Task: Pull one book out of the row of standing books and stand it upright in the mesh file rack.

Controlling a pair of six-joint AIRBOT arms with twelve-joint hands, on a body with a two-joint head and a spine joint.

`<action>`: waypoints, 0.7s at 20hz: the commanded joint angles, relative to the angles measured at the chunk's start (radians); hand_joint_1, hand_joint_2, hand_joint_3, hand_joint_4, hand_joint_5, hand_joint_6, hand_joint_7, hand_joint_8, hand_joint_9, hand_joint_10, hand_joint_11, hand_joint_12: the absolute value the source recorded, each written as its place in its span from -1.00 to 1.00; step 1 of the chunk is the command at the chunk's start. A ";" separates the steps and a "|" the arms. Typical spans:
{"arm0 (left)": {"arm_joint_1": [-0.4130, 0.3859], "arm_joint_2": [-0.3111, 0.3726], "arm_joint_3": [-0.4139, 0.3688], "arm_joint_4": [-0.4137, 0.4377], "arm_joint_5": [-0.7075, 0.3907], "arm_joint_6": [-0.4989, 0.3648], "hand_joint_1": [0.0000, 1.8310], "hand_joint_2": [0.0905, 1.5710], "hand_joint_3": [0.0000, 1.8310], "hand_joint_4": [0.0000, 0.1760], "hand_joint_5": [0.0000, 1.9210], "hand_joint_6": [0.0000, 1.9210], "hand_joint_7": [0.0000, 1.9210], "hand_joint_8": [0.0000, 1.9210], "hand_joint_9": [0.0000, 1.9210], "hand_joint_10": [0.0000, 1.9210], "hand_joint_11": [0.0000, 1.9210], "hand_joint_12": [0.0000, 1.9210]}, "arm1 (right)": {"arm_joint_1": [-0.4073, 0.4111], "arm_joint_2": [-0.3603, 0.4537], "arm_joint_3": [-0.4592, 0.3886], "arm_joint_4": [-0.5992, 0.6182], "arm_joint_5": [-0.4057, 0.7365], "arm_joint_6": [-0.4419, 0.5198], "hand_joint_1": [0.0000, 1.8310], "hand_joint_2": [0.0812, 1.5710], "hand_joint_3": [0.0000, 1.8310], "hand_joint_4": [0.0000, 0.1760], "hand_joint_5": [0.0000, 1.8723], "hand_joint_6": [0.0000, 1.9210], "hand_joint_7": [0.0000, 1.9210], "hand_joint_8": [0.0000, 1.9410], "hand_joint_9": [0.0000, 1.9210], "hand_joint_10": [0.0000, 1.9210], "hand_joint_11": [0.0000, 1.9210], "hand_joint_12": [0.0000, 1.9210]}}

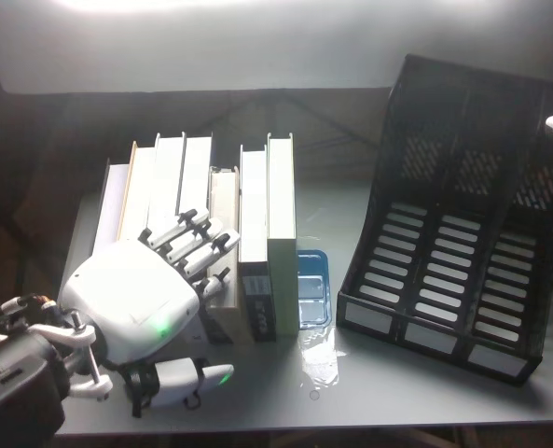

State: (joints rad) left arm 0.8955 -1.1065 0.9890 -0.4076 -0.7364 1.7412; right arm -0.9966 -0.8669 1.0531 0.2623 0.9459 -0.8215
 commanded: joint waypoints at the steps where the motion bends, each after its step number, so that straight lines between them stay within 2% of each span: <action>1: 0.012 0.003 -0.005 0.009 -0.048 0.003 -0.97 0.53 -0.99 -1.00 -0.34 -0.99 -1.00 -1.00 -1.00 -1.00 -1.00 -1.00 | -0.002 0.005 0.003 0.012 0.121 0.001 -0.55 0.81 -1.00 -1.00 -1.00 -1.00 -1.00 -1.00 -1.00 -1.00 -1.00 -1.00; 8: 0.073 0.017 -0.057 0.010 -0.090 -0.001 -1.00 0.55 -0.99 -1.00 -0.30 -0.97 -1.00 -1.00 -1.00 -1.00 -1.00 -1.00 | -0.008 0.004 0.001 0.018 0.121 0.001 -0.57 0.81 -1.00 -1.00 -1.00 -1.00 -1.00 -1.00 -1.00 -1.00 -1.00 -1.00; 9: 0.085 0.016 -0.063 0.010 -0.098 -0.013 -0.94 0.54 -0.99 -1.00 -0.28 -0.96 -1.00 -1.00 -1.00 -1.00 -1.00 -1.00 | -0.009 0.004 0.001 0.020 0.121 0.001 -0.57 0.81 -1.00 -1.00 -1.00 -1.00 -1.00 -1.00 -1.00 -1.00 -1.00 -1.00; 13: 0.114 0.011 -0.083 0.011 -0.112 -0.027 -0.96 0.55 -1.00 -1.00 -0.32 -0.99 -1.00 -1.00 -1.00 -1.00 -1.00 -1.00 | -0.012 0.004 0.001 0.022 0.121 0.001 -0.55 0.80 -1.00 -1.00 -1.00 -1.00 -1.00 -1.00 -1.00 -1.00 -0.98 -0.99; 14: 0.122 0.011 -0.087 0.011 -0.114 -0.036 -0.89 0.53 -1.00 -1.00 -0.29 -0.98 -1.00 -1.00 -1.00 -1.00 -1.00 -1.00 | -0.012 0.004 0.001 0.022 0.121 0.001 -0.57 0.80 -1.00 -1.00 -1.00 -1.00 -1.00 -1.00 -1.00 -1.00 -0.98 -0.98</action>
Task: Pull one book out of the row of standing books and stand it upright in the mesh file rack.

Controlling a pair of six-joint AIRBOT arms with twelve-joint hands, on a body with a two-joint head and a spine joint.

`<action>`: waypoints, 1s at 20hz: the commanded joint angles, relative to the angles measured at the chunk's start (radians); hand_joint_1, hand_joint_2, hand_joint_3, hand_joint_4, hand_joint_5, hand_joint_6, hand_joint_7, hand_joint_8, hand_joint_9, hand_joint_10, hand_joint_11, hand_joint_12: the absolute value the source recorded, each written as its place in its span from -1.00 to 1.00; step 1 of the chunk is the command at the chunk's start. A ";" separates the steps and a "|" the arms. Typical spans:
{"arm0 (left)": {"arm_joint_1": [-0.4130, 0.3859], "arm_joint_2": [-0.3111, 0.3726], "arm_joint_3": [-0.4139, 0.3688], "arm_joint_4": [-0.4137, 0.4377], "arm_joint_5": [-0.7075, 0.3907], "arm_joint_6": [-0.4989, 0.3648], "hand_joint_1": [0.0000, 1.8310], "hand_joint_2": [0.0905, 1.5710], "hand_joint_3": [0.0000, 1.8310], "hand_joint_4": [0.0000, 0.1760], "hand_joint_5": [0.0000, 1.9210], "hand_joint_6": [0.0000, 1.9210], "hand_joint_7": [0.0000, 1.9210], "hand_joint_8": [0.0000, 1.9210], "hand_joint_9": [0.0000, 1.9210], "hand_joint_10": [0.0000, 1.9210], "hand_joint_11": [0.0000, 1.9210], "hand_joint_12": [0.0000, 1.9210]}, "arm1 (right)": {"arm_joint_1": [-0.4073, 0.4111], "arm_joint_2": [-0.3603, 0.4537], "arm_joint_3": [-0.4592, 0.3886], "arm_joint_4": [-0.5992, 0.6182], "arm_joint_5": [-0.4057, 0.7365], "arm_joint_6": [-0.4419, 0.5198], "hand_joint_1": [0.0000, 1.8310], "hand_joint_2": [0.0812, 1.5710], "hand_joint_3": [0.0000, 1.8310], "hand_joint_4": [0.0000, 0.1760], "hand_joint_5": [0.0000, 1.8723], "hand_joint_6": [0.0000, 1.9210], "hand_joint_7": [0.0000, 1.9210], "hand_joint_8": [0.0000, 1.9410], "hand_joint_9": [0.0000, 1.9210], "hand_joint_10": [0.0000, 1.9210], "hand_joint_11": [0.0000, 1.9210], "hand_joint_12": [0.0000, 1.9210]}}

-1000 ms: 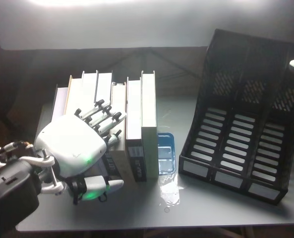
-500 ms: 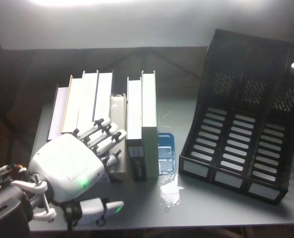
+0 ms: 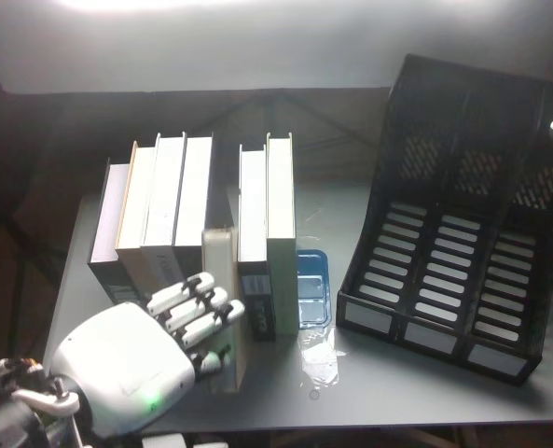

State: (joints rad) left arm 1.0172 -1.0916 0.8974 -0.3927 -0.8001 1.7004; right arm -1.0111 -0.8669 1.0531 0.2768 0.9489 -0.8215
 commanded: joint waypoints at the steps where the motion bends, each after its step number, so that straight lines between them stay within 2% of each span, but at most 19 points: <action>1: 0.008 -0.006 0.004 -0.004 -0.053 -0.008 -0.84 0.54 -1.00 -1.00 -0.29 -0.98 -1.00 -1.00 -1.00 -1.00 -1.00 -1.00 | 0.003 0.003 0.001 0.008 0.118 0.001 -0.59 0.79 -1.00 -1.00 -1.00 -1.00 -1.00 -1.00 -1.00 -1.00 -1.00 -0.99; 4: 0.008 -0.001 0.002 -0.002 -0.071 -0.009 -0.83 0.56 -1.00 -1.00 -0.32 -1.00 -1.00 -1.00 -1.00 -1.00 -1.00 -1.00 | 0.003 0.003 0.001 0.007 0.118 0.001 -0.58 0.78 -1.00 -1.00 -1.00 -1.00 -1.00 -1.00 -1.00 -1.00 -1.00 -1.00; 5: 0.007 0.005 -0.003 0.004 -0.087 -0.011 -0.90 0.59 -0.98 -1.00 -0.43 -1.00 -1.00 -1.00 -1.00 -1.00 -1.00 -1.00 | 0.003 0.003 0.000 0.002 0.118 0.001 -0.53 0.79 -1.00 -1.00 -1.00 -1.00 -1.00 -1.00 -1.00 -1.00 -1.00 -1.00; 6: 0.007 0.010 -0.007 0.009 -0.104 -0.015 -0.90 0.59 -0.98 -1.00 -0.43 -1.00 -1.00 -1.00 -1.00 -1.00 -1.00 -1.00 | 0.003 0.003 -0.002 -0.002 0.118 0.001 -0.53 0.79 -1.00 -1.00 -1.00 -1.00 -1.00 -1.00 -1.00 -1.00 -1.00 -1.00; 7: 0.007 0.023 -0.017 0.025 -0.138 -0.030 -0.94 0.63 -0.98 -1.00 -0.53 -1.00 -1.00 -1.00 -1.00 -1.00 -1.00 -1.00 | 0.003 0.004 -0.009 -0.020 0.122 0.001 -0.58 0.77 -1.00 -1.00 -1.00 -1.00 -1.00 -1.00 -1.00 -1.00 -1.00 -1.00; 8: 0.004 0.030 -0.020 0.034 -0.152 -0.039 -1.00 0.64 -0.98 -0.93 -0.67 -1.00 -1.00 -1.00 -1.00 -1.00 -1.00 -1.00 | 0.008 0.013 -0.017 -0.035 0.126 0.002 -0.55 0.77 -1.00 -1.00 -1.00 -1.00 -1.00 -1.00 -1.00 -1.00 -1.00 -1.00; 9: 0.002 0.044 -0.026 0.046 -0.177 -0.052 -1.00 0.66 -0.97 -1.00 -0.77 -1.00 -1.00 -1.00 -1.00 -1.00 -1.00 -1.00 | 0.013 0.020 -0.025 -0.053 0.128 0.002 -0.52 0.77 -1.00 -1.00 -1.00 -1.00 -1.00 -1.00 -1.00 -1.00 -1.00 -1.00; 11: 0.002 0.078 -0.039 0.059 -0.241 -0.083 -1.00 0.66 -0.97 -1.00 -0.83 -1.00 -1.00 -1.00 -1.00 -1.00 -1.00 -1.00 | 0.035 0.037 -0.043 -0.113 0.128 0.016 -0.52 0.76 -1.00 -1.00 -1.00 -1.00 -1.00 -1.00 -1.00 -1.00 -1.00 -1.00; 12: 0.002 0.090 -0.042 0.061 -0.261 -0.093 -1.00 0.65 -0.98 -0.91 -0.93 -1.00 -1.00 -1.00 -1.00 -1.00 -1.00 -1.00 | 0.043 0.042 -0.047 -0.134 0.128 0.025 -0.52 0.74 -1.00 -1.00 -1.00 -1.00 -1.00 -1.00 -1.00 -1.00 -1.00 -1.00; 14: 0.002 0.112 -0.040 0.059 -0.297 -0.122 -1.00 0.65 -0.98 -0.98 -0.97 -1.00 -1.00 -1.00 -1.00 -1.00 -1.00 -1.00 | 0.064 0.050 -0.057 -0.187 0.123 0.046 -0.55 0.72 -1.00 -1.00 -1.00 -1.00 -1.00 -1.00 -1.00 -1.00 -0.99 -0.99; 15: 0.002 0.123 -0.031 0.045 -0.315 -0.139 -1.00 0.65 -0.98 -0.98 -0.97 -1.00 -1.00 -1.00 -1.00 -1.00 -1.00 -1.00 | 0.084 0.053 -0.063 -0.233 0.109 0.060 -0.55 0.72 -1.00 -1.00 -1.00 -1.00 -1.00 -1.00 -1.00 -1.00 -0.99 -0.99; 16: 0.002 0.128 -0.022 0.028 -0.325 -0.145 -1.00 0.63 -0.99 -0.82 -1.00 -1.00 -1.00 -1.00 -1.00 -1.00 -1.00 -1.00 | 0.105 0.053 -0.064 -0.266 0.093 0.070 -0.56 0.71 -1.00 -1.00 -1.00 -1.00 -1.00 -1.00 -1.00 -1.00 -1.00 -1.00; 17: 0.001 0.133 -0.010 0.006 -0.328 -0.150 -1.00 0.63 -0.99 -0.82 -1.00 -1.00 -1.00 -1.00 -1.00 -1.00 -1.00 -1.00 | 0.129 0.052 -0.064 -0.309 0.070 0.082 -0.56 0.71 -1.00 -1.00 -1.00 -1.00 -1.00 -1.00 -1.00 -1.00 -1.00 -1.00; 18: -0.004 0.135 0.009 -0.017 -0.320 -0.165 -0.99 0.80 -0.97 -1.00 -1.00 -1.00 -1.00 -1.00 -1.00 -1.00 -1.00 -1.00 | 0.164 0.047 -0.064 -0.353 0.035 0.093 -0.38 0.65 -1.00 -1.00 -1.00 -1.00 -1.00 -1.00 -1.00 -1.00 -1.00 -1.00; 19: -0.008 0.137 0.034 -0.031 -0.308 -0.197 -0.99 0.81 -0.97 -1.00 -1.00 -1.00 -1.00 -1.00 -1.00 -1.00 -1.00 -1.00 | 0.198 0.036 -0.061 -0.398 -0.004 0.099 -0.38 0.65 -1.00 -1.00 -1.00 -1.00 -1.00 -1.00 -1.00 -1.00 -1.00 -1.00; 20: -0.010 0.135 0.069 -0.047 -0.285 -0.258 -0.91 0.84 -0.99 -1.00 -1.00 -1.00 -1.00 -1.00 -1.00 -1.00 -1.00 -1.00 | 0.240 0.017 -0.051 -0.457 -0.054 0.116 -0.38 0.64 -1.00 -1.00 -1.00 -1.00 -1.00 -1.00 -1.00 -1.00 -1.00 -1.00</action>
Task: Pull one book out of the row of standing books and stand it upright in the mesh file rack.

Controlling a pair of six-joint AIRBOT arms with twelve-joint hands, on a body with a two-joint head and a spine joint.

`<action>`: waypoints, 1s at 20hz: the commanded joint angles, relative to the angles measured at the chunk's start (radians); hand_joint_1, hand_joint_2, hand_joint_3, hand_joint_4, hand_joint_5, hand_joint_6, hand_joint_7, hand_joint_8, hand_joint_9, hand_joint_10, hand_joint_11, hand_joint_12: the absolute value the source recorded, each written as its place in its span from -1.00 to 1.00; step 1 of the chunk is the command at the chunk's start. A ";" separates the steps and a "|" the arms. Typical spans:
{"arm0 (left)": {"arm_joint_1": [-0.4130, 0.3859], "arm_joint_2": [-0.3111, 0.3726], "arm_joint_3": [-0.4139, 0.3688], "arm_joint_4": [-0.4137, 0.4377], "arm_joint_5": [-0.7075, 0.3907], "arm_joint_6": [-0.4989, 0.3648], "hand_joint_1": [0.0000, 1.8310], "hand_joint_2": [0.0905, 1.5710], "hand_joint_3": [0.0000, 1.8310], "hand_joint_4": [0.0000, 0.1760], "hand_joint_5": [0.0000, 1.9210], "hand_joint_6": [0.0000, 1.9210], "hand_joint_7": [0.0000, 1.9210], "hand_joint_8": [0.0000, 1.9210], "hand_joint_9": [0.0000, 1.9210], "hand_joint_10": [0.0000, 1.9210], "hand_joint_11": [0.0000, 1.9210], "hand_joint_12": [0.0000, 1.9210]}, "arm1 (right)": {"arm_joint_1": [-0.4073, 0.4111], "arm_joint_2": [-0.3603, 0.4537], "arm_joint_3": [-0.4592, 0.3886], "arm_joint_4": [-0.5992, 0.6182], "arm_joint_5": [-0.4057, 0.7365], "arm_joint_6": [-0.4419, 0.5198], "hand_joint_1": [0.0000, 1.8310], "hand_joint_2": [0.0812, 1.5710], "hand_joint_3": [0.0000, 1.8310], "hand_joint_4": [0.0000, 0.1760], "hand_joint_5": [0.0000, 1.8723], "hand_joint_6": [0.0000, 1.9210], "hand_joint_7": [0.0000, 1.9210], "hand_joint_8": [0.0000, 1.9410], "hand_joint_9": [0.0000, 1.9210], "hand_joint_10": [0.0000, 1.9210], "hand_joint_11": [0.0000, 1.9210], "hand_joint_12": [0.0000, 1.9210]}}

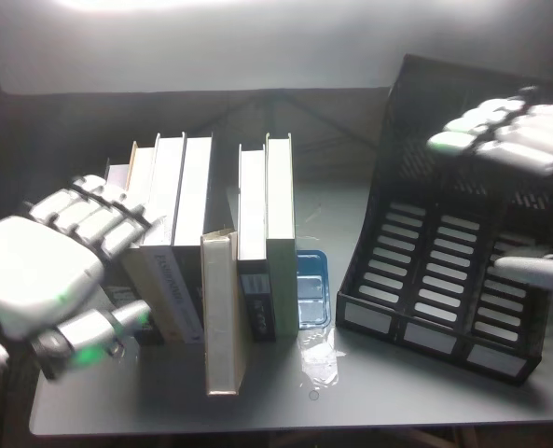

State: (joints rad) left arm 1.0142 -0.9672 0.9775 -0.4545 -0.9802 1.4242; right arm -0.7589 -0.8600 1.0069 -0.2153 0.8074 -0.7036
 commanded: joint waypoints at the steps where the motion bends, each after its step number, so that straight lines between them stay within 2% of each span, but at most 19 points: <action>1: -0.007 0.009 0.022 0.008 -0.091 -0.042 -0.86 0.85 -0.99 -1.00 -0.99 -1.00 -1.00 -1.00 -1.00 -1.00 -1.00 -1.00 | 0.030 -0.014 0.010 -0.031 0.042 0.028 -0.39 0.63 -1.00 -1.00 -1.00 -1.00 -1.00 -1.00 -1.00 -1.00 -1.00 -1.00; 3: -0.007 0.007 0.071 0.004 -0.084 -0.157 -0.81 0.87 -0.99 -1.00 -0.99 -1.00 -1.00 -1.00 -1.00 -1.00 -1.00 -1.00 | 0.088 -0.053 0.033 -0.135 -0.017 0.087 -0.38 0.62 -1.00 -1.00 -1.00 -1.00 -1.00 -1.00 -1.00 -1.00 -1.00 -1.00; 4: -0.007 0.007 0.083 -0.005 -0.084 -0.177 -0.75 0.88 -0.99 -1.00 -0.97 -0.99 -1.00 -1.00 -1.00 -1.00 -1.00 -1.00 | 0.114 -0.072 0.041 -0.178 -0.045 0.102 -0.28 0.51 -1.00 -1.00 -1.00 -1.00 -1.00 -1.00 -1.00 -1.00 -1.00 -1.00; 5: -0.007 0.009 0.091 -0.013 -0.084 -0.182 -0.75 0.88 -0.99 -1.00 -0.97 -0.99 -1.00 -1.00 -1.00 -1.00 -1.00 -1.00 | 0.137 -0.093 0.050 -0.228 -0.074 0.123 -0.28 0.51 -1.00 -1.00 -1.00 -1.00 -1.00 -1.00 -1.00 -1.00 -1.00 -1.00; 6: -0.007 0.011 0.094 -0.020 -0.084 -0.182 -0.74 0.88 -0.99 -1.00 -0.95 -0.98 -1.00 -1.00 -1.00 -1.00 -1.00 -1.00 | 0.153 -0.114 0.062 -0.277 -0.096 0.152 -0.17 0.38 -1.00 -1.00 -1.00 -1.00 -1.00 -1.00 -1.00 -1.00 -1.00 -1.00; 7: -0.006 0.013 0.097 -0.026 -0.082 -0.182 -0.74 0.88 -0.99 -1.00 -0.95 -0.98 -1.00 -1.00 -1.00 -1.00 -1.00 -1.00 | 0.172 -0.133 0.073 -0.327 -0.114 0.185 -0.17 0.38 -1.00 -1.00 -1.00 -1.00 -1.00 -1.00 -1.00 -1.00 -1.00 -1.00; 8: -0.006 0.015 0.100 -0.028 -0.078 -0.182 -0.76 0.87 -1.00 -1.00 -0.95 -0.99 -1.00 -1.00 -1.00 -1.00 -1.00 -1.00 | 0.196 -0.155 0.083 -0.392 -0.136 0.226 0.08 0.26 -1.00 -1.00 -1.00 -1.00 -1.00 -1.00 -1.00 -1.00 -1.00 -1.00; 10: -0.006 0.015 0.103 -0.033 -0.074 -0.182 -0.76 0.87 -1.00 -1.00 -0.95 -0.99 -1.00 -1.00 -1.00 -1.00 -1.00 -1.00 | 0.245 -0.185 0.087 -0.512 -0.178 0.270 0.24 0.19 -1.00 -1.00 -1.00 -1.00 -1.00 -1.00 -1.00 -1.00 -1.00 -1.00; 13: -0.004 0.011 0.106 -0.042 -0.072 -0.182 -0.77 0.87 -1.00 -1.00 -0.94 -0.99 -1.00 -1.00 -1.00 -1.00 -1.00 -1.00 | 0.289 -0.212 0.091 -0.595 -0.206 0.285 0.31 0.25 -1.00 -1.00 -1.00 -1.00 -1.00 -1.00 -1.00 -1.00 -1.00 -1.00; 14: -0.003 0.011 0.107 -0.044 -0.070 -0.182 -0.77 0.86 -1.00 -1.00 -0.94 -0.99 -1.00 -1.00 -1.00 -1.00 -1.00 -1.00 | 0.301 -0.218 0.095 -0.624 -0.212 0.297 0.29 0.37 -1.00 -1.00 -1.00 -1.00 -1.00 -1.00 -1.00 -1.00 -1.00 -1.00; 15: -0.001 0.011 0.108 -0.048 -0.070 -0.182 -0.77 0.86 -1.00 -1.00 -0.94 -0.99 -1.00 -1.00 -1.00 -1.00 -1.00 -1.00 | 0.312 -0.231 0.100 -0.662 -0.219 0.314 0.29 0.37 -1.00 -1.00 -1.00 -1.00 -1.00 -1.00 -1.00 -1.00 -1.00 -1.00; 17: 0.003 0.011 0.111 -0.057 -0.070 -0.182 -0.81 0.85 -1.00 -1.00 -0.96 -1.00 -1.00 -1.00 -1.00 -1.00 -1.00 -1.00 | 0.337 -0.268 0.112 -0.753 -0.241 0.357 0.46 0.65 -0.89 -1.00 -1.00 -1.00 -1.00 -1.00 -1.00 -1.00 -1.00 -1.00; 18: 0.006 0.012 0.113 -0.062 -0.070 -0.182 -0.81 0.85 -1.00 -1.00 -0.96 -1.00 -1.00 -1.00 -1.00 -1.00 -1.00 -1.00 | 0.343 -0.293 0.121 -0.788 -0.250 0.370 0.46 0.65 -0.89 -1.00 -1.00 -1.00 -1.00 -1.00 -1.00 -1.00 -1.00 -1.00; 19: 0.007 0.014 0.115 -0.065 -0.067 -0.182 -0.79 0.84 -1.00 -0.89 -0.97 -1.00 -1.00 -1.00 -1.00 -1.00 -1.00 -1.00 | 0.345 -0.316 0.132 -0.806 -0.257 0.371 0.49 0.62 -0.90 -1.00 -1.00 -1.00 -1.00 -1.00 -1.00 -1.00 -1.00 -1.00; 20: 0.008 0.014 0.117 -0.067 -0.064 -0.182 -0.79 0.85 -1.00 -0.92 -0.97 -1.00 -1.00 -1.00 -1.00 -1.00 -1.00 -1.00 | 0.346 -0.328 0.140 -0.812 -0.260 0.371 0.48 0.60 -0.91 -1.00 -1.00 -1.00 -1.00 -1.00 -1.00 -1.00 -1.00 -1.00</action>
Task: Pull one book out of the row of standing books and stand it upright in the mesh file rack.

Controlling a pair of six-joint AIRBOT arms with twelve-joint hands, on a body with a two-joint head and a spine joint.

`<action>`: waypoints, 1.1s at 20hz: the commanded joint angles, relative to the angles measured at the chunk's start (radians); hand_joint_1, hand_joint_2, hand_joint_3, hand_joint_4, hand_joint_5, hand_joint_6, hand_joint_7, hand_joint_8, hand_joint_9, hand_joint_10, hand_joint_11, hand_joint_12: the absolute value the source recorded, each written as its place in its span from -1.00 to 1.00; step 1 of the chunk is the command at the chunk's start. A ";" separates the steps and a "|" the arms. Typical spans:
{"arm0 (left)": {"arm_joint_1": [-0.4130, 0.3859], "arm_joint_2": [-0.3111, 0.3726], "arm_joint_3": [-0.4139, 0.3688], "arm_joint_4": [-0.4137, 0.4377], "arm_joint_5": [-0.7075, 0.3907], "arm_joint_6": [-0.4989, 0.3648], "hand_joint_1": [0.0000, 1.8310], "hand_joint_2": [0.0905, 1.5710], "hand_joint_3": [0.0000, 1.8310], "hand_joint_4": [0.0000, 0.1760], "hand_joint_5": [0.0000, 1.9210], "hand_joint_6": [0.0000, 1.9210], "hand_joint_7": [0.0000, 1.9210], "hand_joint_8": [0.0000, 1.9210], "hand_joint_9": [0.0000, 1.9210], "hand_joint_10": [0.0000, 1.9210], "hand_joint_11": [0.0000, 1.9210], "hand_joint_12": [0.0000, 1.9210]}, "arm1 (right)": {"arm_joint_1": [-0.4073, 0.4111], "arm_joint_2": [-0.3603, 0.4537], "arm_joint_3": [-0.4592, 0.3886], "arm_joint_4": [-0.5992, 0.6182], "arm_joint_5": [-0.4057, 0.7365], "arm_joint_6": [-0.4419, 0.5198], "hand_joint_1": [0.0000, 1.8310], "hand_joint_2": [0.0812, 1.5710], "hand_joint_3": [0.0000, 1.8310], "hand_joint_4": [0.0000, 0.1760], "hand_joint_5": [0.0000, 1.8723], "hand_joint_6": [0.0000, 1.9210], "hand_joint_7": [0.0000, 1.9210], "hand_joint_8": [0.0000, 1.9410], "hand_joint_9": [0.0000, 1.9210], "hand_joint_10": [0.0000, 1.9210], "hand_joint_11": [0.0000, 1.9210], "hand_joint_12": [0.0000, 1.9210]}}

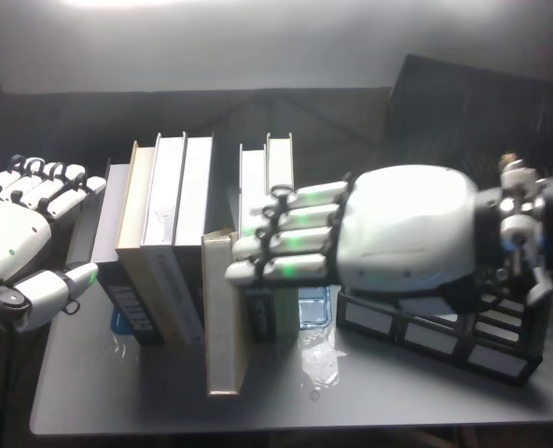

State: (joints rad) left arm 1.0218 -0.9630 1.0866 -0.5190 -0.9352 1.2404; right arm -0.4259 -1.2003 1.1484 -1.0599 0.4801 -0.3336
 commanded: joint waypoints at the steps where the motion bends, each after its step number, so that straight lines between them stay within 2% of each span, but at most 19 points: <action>1: 0.001 0.010 0.011 -0.006 -0.106 0.002 -0.80 0.84 -1.00 -0.88 -0.97 -1.00 -1.00 -1.00 -1.00 -1.00 -1.00 -1.00 | 0.015 -0.003 0.008 0.026 0.065 0.001 0.49 0.57 -0.92 -1.00 -1.00 -1.00 -1.00 -1.00 -1.00 -1.00 -1.00 -1.00; 2: 0.004 0.010 0.016 -0.017 -0.105 0.002 -0.80 0.84 -1.00 -0.94 -0.96 -0.99 -1.00 -1.00 -1.00 -1.00 -1.00 -1.00 | 0.017 -0.027 0.021 0.012 0.063 0.000 0.42 0.59 -0.92 -1.00 -1.00 -1.00 -1.00 -1.00 -1.00 -1.00 -1.00 -1.00; 3: 0.005 0.010 0.019 -0.024 -0.105 0.002 -0.80 0.85 -1.00 -1.00 -0.95 -0.99 -1.00 -1.00 -1.00 -1.00 -1.00 -1.00 | 0.019 -0.042 0.028 0.006 0.061 -0.001 0.26 0.66 -0.91 -1.00 -1.00 -1.00 -1.00 -1.00 -1.00 -1.00 -1.00 -1.00; 4: 0.007 0.010 0.020 -0.027 -0.104 0.002 -0.80 0.85 -1.00 -1.00 -0.95 -0.99 -1.00 -1.00 -1.00 -1.00 -1.00 -1.00 | 0.021 -0.059 0.034 0.004 0.058 -0.012 0.26 0.66 -0.91 -1.00 -1.00 -1.00 -1.00 -1.00 -1.00 -1.00 -1.00 -1.00; 5: 0.007 0.010 0.022 -0.028 -0.101 0.002 -0.82 0.85 -1.00 -0.96 -0.96 -0.99 -1.00 -1.00 -1.00 -1.00 -1.00 -1.00 | 0.023 -0.072 0.038 0.004 0.053 -0.028 0.28 0.65 -0.93 -1.00 -1.00 -1.00 -1.00 -1.00 -1.00 -1.00 -1.00 -1.00; 6: 0.007 0.010 0.023 -0.030 -0.100 0.002 -0.86 0.87 -0.99 -0.76 -0.96 -1.00 -1.00 -1.00 -1.00 -1.00 -1.00 -1.00 | 0.024 -0.087 0.042 0.004 0.044 -0.045 0.33 0.59 -0.97 -1.00 -1.00 -1.00 -1.00 -1.00 -1.00 -1.00 -1.00 -1.00; 7: 0.012 0.011 0.024 -0.037 -0.101 0.002 -0.87 0.87 -0.99 -0.75 -0.96 -1.00 -1.00 -1.00 -1.00 -1.00 -1.00 -1.00 | 0.026 -0.107 0.049 0.004 0.032 -0.070 0.33 0.57 -0.98 -1.00 -1.00 -1.00 -1.00 -1.00 -1.00 -1.00 -1.00 -1.00; 8: 0.019 0.013 0.024 -0.046 -0.106 0.002 -0.90 0.88 -0.99 -0.71 -0.96 -1.00 -1.00 -1.00 -1.00 -1.00 -1.00 -1.00 | 0.028 -0.130 0.057 0.004 0.021 -0.091 0.29 0.61 -0.97 -0.98 -1.00 -1.00 -1.00 -1.00 -1.00 -1.00 -1.00 -1.00; 9: 0.026 0.015 0.023 -0.052 -0.108 0.002 -0.92 0.89 -0.99 -0.75 -0.94 -0.99 -1.00 -1.00 -1.00 -1.00 -1.00 -1.00 | 0.028 -0.148 0.064 0.010 0.012 -0.114 0.21 0.65 -0.96 -0.92 -1.00 -1.00 -1.00 -1.00 -1.00 -1.00 -1.00 -1.00; 10: 0.033 0.017 0.023 -0.060 -0.110 0.002 -0.98 0.89 -0.99 -0.62 -0.94 -0.99 -1.00 -1.00 -1.00 -1.00 -1.00 -1.00 | 0.028 -0.164 0.069 0.015 0.005 -0.133 0.18 0.59 -0.99 -1.00 -1.00 -1.00 -1.00 -1.00 -1.00 -1.00 -1.00 -1.00; 11: 0.040 0.021 0.022 -0.067 -0.113 0.002 -0.99 0.92 -0.98 -0.84 -0.93 -0.98 -1.00 -1.00 -1.00 -1.00 -1.00 -1.00 | 0.028 -0.179 0.074 0.020 -0.001 -0.148 0.28 0.50 -1.00 -1.00 -1.00 -1.00 -1.00 -1.00 -1.00 -1.00 -0.99 -1.00; 12: 0.051 0.028 0.018 -0.077 -0.121 0.002 -0.98 0.94 -0.98 -0.97 -0.93 -0.99 -1.00 -1.00 -1.00 -1.00 -1.00 -1.00 | 0.028 -0.199 0.081 0.021 -0.010 -0.161 0.33 0.53 -1.00 -1.00 -1.00 -1.00 -1.00 -1.00 -1.00 -1.00 -1.00 -1.00; 13: 0.063 0.037 0.013 -0.089 -0.129 0.002 -0.97 0.95 -0.98 -1.00 -0.93 -0.99 -1.00 -1.00 -1.00 -1.00 -1.00 -1.00 | 0.028 -0.219 0.087 0.021 -0.020 -0.178 0.19 0.57 -0.99 -1.00 -1.00 -1.00 -1.00 -1.00 -1.00 -1.00 -1.00 -1.00; 15: 0.084 0.048 0.006 -0.105 -0.141 0.001 -0.94 0.98 -0.98 -1.00 -0.91 -0.98 -1.00 -1.00 -1.00 -1.00 -1.00 -1.00 | 0.028 -0.251 0.098 0.021 -0.041 -0.205 0.23 0.42 -1.00 -1.00 -1.00 -1.00 -1.00 -1.00 -1.00 -1.00 -1.00 -1.00; 18: 0.129 0.062 -0.002 -0.125 -0.182 -0.046 -1.00 0.98 -0.99 -1.00 -0.92 -0.98 -1.00 -1.00 -1.00 -1.00 -1.00 -1.00 | 0.028 -0.314 0.136 0.020 -0.079 -0.224 -0.06 0.41 -1.00 -1.00 -1.00 -1.00 -1.00 -1.00 -1.00 -1.00 -0.99 -0.99; 19: 0.140 0.064 -0.002 -0.128 -0.194 -0.065 -1.00 0.98 -0.99 -1.00 -0.92 -0.98 -1.00 -1.00 -1.00 -1.00 -1.00 -1.00 | 0.028 -0.327 0.142 0.018 -0.101 -0.247 0.01 0.34 -1.00 -1.00 -1.00 -1.00 -1.00 -1.00 -0.96 -0.99 -1.00 -0.71; 20: 0.148 0.065 -0.002 -0.132 -0.205 -0.080 -1.00 0.98 -0.99 -1.00 -0.92 -0.99 -1.00 -1.00 -1.00 -1.00 -1.00 -1.00 | 0.028 -0.333 0.144 0.018 -0.130 -0.281 0.02 0.30 -1.00 -1.00 -1.00 -1.00 -1.00 -1.00 -0.95 -0.99 -1.00 -0.94; 21: 0.153 0.065 -0.003 -0.136 -0.211 -0.086 -1.00 0.96 -1.00 -1.00 -0.93 -0.99 -1.00 -1.00 -1.00 -1.00 -1.00 -1.00 | 0.028 -0.345 0.146 0.018 -0.150 -0.310 0.34 0.25 -1.00 -1.00 -0.62 -0.90 -0.66 -0.95 -0.80 -0.92 -1.00 -0.99; 22: 0.157 0.065 -0.005 -0.140 -0.219 -0.090 -1.00 0.94 -1.00 -1.00 -0.94 -0.99 -1.00 -1.00 -1.00 -1.00 -1.00 -1.00 | 0.024 -0.358 0.152 0.018 -0.170 -0.331 0.42 0.33 -1.00 -1.00 -0.32 -0.93 -0.43 -0.94 -0.68 -0.78 -1.00 -0.64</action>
State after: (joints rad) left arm 1.1809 -0.9073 1.0813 -0.6579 -1.0286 1.1530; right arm -0.4137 -1.5642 1.3029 -1.0584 0.2596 -0.6601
